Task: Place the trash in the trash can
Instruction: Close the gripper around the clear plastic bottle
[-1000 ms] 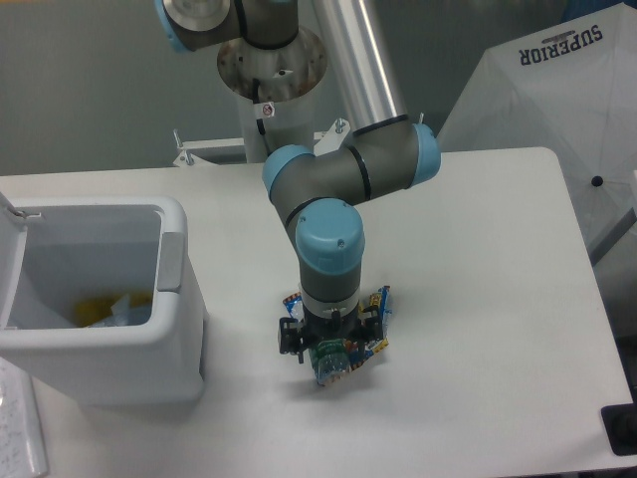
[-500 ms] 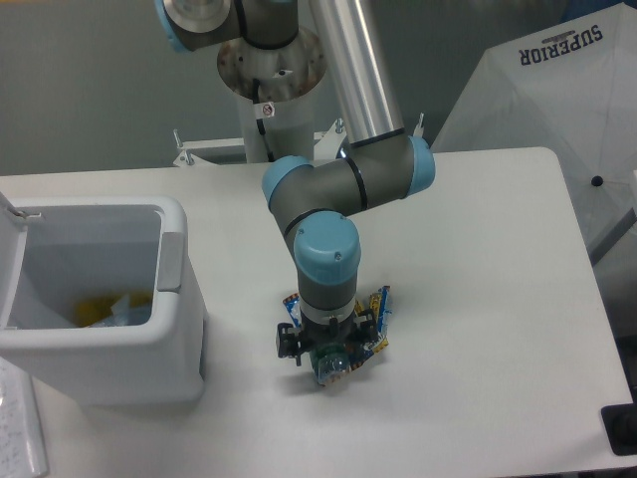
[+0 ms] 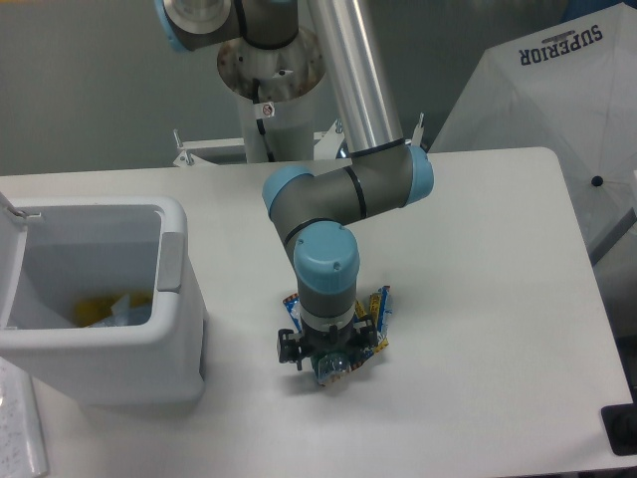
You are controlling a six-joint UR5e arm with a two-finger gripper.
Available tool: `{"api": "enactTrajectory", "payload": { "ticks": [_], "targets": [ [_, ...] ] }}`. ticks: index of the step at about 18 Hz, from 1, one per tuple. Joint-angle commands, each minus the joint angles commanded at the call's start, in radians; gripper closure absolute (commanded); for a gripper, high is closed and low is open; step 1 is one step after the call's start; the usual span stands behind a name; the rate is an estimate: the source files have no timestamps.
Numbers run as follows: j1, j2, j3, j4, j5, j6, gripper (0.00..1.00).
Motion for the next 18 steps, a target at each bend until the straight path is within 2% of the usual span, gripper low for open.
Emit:
{"api": "enactTrajectory", "payload": {
  "ticks": [3, 11, 13, 18],
  "targets": [
    [0.000, 0.000, 0.002, -0.002, 0.000, 0.000, 0.14],
    [0.000, -0.006, 0.006, -0.002, 0.002, 0.009, 0.22],
    [0.000, -0.005, 0.005, -0.002, 0.003, 0.009, 0.30],
    [0.000, -0.003, 0.005, 0.000, 0.003, 0.011, 0.31]
  ]
}}
